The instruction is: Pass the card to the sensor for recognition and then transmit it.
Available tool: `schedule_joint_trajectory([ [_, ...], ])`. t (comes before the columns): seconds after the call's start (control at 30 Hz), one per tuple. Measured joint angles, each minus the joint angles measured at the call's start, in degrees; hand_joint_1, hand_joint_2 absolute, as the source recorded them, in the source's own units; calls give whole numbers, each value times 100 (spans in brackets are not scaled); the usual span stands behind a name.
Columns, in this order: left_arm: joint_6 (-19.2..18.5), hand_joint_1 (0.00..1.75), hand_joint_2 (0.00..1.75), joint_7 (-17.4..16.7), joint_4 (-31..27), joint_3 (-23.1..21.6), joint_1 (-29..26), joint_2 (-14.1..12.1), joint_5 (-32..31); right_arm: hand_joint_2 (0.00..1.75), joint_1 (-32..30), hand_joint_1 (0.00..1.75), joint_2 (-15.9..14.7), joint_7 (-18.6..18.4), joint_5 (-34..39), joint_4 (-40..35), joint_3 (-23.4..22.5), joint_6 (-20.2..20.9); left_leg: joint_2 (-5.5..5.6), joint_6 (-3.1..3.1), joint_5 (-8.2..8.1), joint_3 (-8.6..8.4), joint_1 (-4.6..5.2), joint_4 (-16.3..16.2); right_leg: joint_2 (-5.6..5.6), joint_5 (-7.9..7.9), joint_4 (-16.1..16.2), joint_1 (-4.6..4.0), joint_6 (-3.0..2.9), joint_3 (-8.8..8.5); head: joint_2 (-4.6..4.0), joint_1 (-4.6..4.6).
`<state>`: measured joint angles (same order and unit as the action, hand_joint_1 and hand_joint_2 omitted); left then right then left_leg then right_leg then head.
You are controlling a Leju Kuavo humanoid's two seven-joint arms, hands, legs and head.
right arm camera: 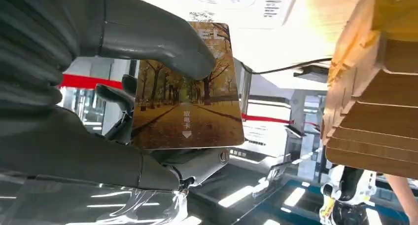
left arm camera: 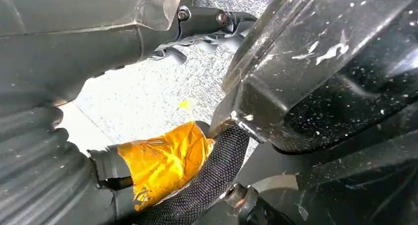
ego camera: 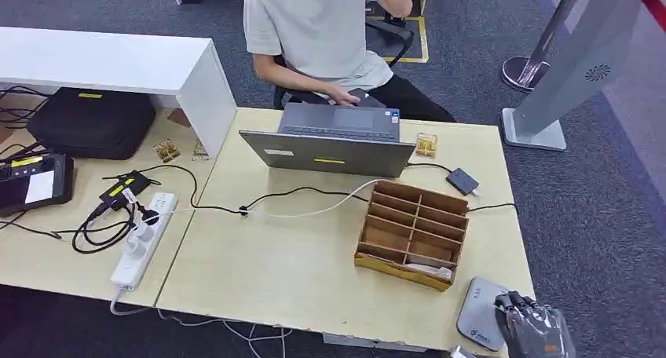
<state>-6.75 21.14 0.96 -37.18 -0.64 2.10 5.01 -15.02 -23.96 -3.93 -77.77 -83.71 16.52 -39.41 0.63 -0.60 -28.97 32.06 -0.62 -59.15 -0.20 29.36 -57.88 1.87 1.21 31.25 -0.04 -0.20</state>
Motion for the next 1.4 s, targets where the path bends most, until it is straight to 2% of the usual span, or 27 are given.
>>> schedule_joint_trajectory([
  [0.33,-33,0,175,-59,0,162,4,4,-149,175,165,175,-129,-131,186,271,470,-13,-8,0,0,-5,-1,0,11,0,0,-1,0,-1,0,-2],
  [0.53,-37,0,175,-147,-2,228,5,4,-234,175,255,175,-223,-289,94,284,545,-72,-13,0,0,-5,-1,0,14,-2,0,0,1,-6,0,-2],
  [0.7,-39,0,175,-168,-53,297,-5,-22,-418,175,529,175,-249,226,106,-263,68,-59,-27,-1,1,-5,0,-1,26,-8,-3,0,7,-4,0,0],
  [0.8,-44,0,175,-241,-114,304,-9,-46,-542,175,1046,175,-256,553,324,-547,-254,175,-44,-2,5,-12,-1,-1,42,-18,-3,0,10,0,0,-2],
  [0.87,-46,0,175,-249,-153,308,-16,-63,-597,175,1387,175,-271,636,385,-665,-374,322,-42,-1,6,-10,-2,-1,40,-19,-5,-1,10,-9,0,0],
  [0.97,-42,0,175,-323,-264,306,-26,-103,-737,175,2278,175,-251,750,426,-584,-343,821,-68,-5,13,-4,1,0,66,-33,-11,2,6,10,0,-5],
  [1.03,-44,0,175,-400,-350,306,-31,-136,-822,175,3073,175,-170,758,418,-347,-203,1137,-84,-7,15,-12,-4,-1,87,-39,-12,-3,11,9,0,2],
  [1.17,-61,0,175,-538,-533,306,-32,-203,-918,175,4466,175,224,582,246,449,375,1593,-77,-11,35,-11,-6,-1,82,-49,-16,-3,7,15,0,0],
  [1.3,-87,0,175,-577,-647,295,-38,-249,-1023,175,5460,175,700,290,118,1280,888,1985,-68,-16,46,-1,-9,0,78,-52,-24,-5,2,26,0,2],
  [1.4,-111,0,175,-643,-710,291,-38,-275,-1063,175,5932,175,1017,177,175,1817,1181,2042,-61,-18,47,1,-10,0,71,-52,-24,-6,2,28,0,0],
])
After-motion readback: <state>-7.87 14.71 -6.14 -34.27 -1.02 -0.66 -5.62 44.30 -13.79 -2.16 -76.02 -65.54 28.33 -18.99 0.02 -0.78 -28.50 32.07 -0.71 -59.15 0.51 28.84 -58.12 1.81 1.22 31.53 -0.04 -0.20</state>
